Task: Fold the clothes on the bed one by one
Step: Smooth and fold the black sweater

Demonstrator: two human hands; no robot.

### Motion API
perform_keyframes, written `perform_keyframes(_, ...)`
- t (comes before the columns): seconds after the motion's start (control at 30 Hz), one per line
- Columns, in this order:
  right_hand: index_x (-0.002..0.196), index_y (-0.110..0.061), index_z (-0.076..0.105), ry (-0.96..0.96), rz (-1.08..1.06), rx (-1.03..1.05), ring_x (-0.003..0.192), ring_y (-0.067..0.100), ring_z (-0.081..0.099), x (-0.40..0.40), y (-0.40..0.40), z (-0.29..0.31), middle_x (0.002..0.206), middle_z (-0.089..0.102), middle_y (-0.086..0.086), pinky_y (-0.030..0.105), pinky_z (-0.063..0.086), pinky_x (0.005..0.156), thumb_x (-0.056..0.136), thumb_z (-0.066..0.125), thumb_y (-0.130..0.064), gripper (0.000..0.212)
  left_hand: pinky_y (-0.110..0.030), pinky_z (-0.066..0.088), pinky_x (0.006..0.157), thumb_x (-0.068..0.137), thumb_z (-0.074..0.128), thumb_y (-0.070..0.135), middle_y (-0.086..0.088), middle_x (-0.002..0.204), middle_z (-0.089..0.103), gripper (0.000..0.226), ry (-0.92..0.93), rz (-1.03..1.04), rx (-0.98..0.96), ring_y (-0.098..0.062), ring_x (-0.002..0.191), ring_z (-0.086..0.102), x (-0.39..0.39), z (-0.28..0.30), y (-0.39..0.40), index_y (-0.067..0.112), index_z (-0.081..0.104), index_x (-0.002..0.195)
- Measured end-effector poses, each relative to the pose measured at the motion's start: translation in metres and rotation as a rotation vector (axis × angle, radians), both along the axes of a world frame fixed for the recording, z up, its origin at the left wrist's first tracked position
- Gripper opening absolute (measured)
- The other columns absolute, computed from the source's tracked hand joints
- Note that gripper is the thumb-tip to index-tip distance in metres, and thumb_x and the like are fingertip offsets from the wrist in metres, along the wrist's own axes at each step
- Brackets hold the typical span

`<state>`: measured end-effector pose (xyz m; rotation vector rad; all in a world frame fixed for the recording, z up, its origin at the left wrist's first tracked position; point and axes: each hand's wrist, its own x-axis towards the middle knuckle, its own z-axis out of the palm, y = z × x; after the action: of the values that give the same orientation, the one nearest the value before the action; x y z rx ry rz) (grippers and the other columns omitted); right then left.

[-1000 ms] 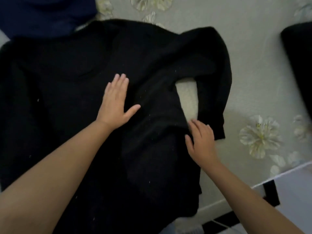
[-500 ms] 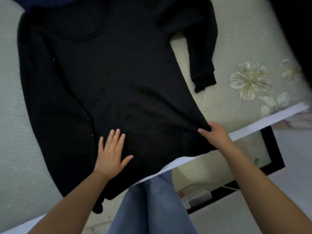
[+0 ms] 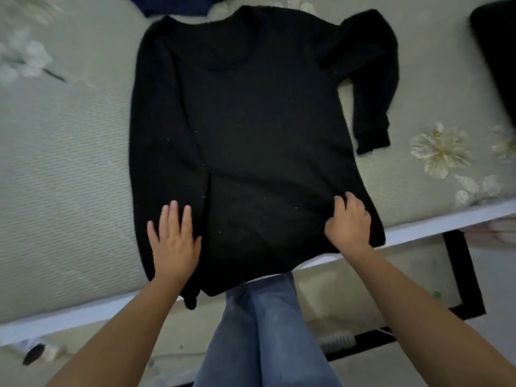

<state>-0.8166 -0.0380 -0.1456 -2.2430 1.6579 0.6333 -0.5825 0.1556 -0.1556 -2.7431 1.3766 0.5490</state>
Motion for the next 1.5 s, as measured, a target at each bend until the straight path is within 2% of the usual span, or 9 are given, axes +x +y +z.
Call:
perform_keyframes(0.07,0.136,-0.006,0.038,-0.048,0.066,0.039,0.135,0.030,0.025,0.026,0.005,0.002,0.147,0.027,0.015,0.041,0.026,0.107,0.086,0.051,-0.013,0.052,-0.051,0.049,0.070,0.072,0.066,-0.005,-0.031,0.091,0.064,0.024,-0.028,0.092,-0.111,-0.044,0.081,0.063,0.016,0.008,0.005,-0.008,0.066,0.096)
perform_keyframes(0.17,0.136,-0.006,0.039,-0.114,0.164,0.086,0.135,0.028,0.026,0.058,0.005,0.003,0.147,0.028,0.014,0.039,0.025,0.108,0.089,0.050,-0.014,0.049,-0.030,0.040,0.038,0.060,0.055,-0.012,-0.018,0.047,0.052,0.009,-0.047,0.118,-0.277,-0.029,0.038,0.052,0.039,0.019,0.013,-0.005,0.061,0.059)
perform_keyframes(0.27,0.136,-0.006,0.038,-0.135,0.245,0.130,0.135,0.028,0.028,0.085,0.005,0.003,0.147,0.029,0.014,0.038,0.027,0.109,0.091,0.047,-0.015,0.047,-0.036,0.044,0.044,0.072,0.054,-0.009,-0.021,0.058,0.058,0.010,-0.035,0.229,-0.304,-0.034,0.051,0.056,0.063,0.028,0.024,-0.006,0.063,0.069)
perform_keyframes(0.43,0.144,-0.014,0.025,-0.120,0.475,0.153,0.141,0.026,0.015,0.126,0.011,-0.004,0.153,0.016,0.010,0.040,0.019,0.114,0.094,0.045,-0.025,0.055,-0.042,0.042,0.080,0.092,0.050,0.028,-0.019,0.112,0.056,0.036,0.126,0.526,0.106,-0.034,0.105,0.051,0.068,0.009,0.033,0.000,0.049,0.116)
perform_keyframes(0.63,0.147,-0.024,0.013,-0.063,0.748,0.212,0.144,0.022,-0.003,0.154,0.012,-0.026,0.157,-0.002,0.002,0.042,0.006,0.116,0.096,0.039,-0.034,0.059,-0.036,0.038,0.077,0.094,0.045,0.014,-0.018,0.105,0.060,0.024,0.157,0.779,-0.074,-0.031,0.098,0.055,0.050,-0.020,0.027,0.000,0.060,0.107)
perform_keyframes(0.93,0.144,-0.021,0.027,-0.015,0.783,0.352,0.143,0.020,0.005,0.171,-0.009,-0.021,0.156,0.006,-0.002,0.034,0.016,0.115,0.096,0.042,-0.029,0.051,-0.025,0.028,0.075,0.092,0.046,0.002,-0.028,0.101,0.054,0.017,0.042,1.043,-0.554,-0.034,0.096,0.048,0.123,0.028,0.036,-0.010,0.056,0.098)
perform_keyframes(1.17,0.126,-0.015,0.051,0.242,0.755,0.348,0.112,0.022,0.050,0.231,-0.006,0.006,0.129,0.046,0.006,0.033,0.047,0.088,0.096,0.038,-0.029,0.036,-0.027,0.028,0.087,0.094,0.040,0.006,-0.028,0.116,0.051,0.024,-0.056,1.197,-0.627,-0.034,0.109,0.047,0.233,0.050,0.038,-0.011,0.051,0.108)
perform_keyframes(1.33,0.122,-0.010,0.054,0.089,0.602,0.390,0.106,0.022,0.054,0.288,0.018,0.007,0.121,0.054,0.009,0.033,0.048,0.088,0.095,0.040,-0.024,0.034,-0.026,0.027,0.089,0.094,0.040,0.003,-0.029,0.116,0.050,0.024,-0.003,1.139,-0.664,-0.034,0.110,0.046,0.290,0.057,0.041,-0.013,0.050,0.108)
perform_keyframes(1.5,0.143,-0.015,0.028,0.005,0.574,0.334,0.137,0.026,0.024,0.330,0.054,-0.005,0.151,0.019,0.010,0.032,0.030,0.109,0.095,0.042,-0.026,0.052,-0.027,0.030,0.083,0.091,0.044,0.000,-0.029,0.105,0.054,0.017,0.069,0.896,-0.582,-0.036,0.102,0.049,0.352,0.055,0.050,-0.011,0.055,0.099)
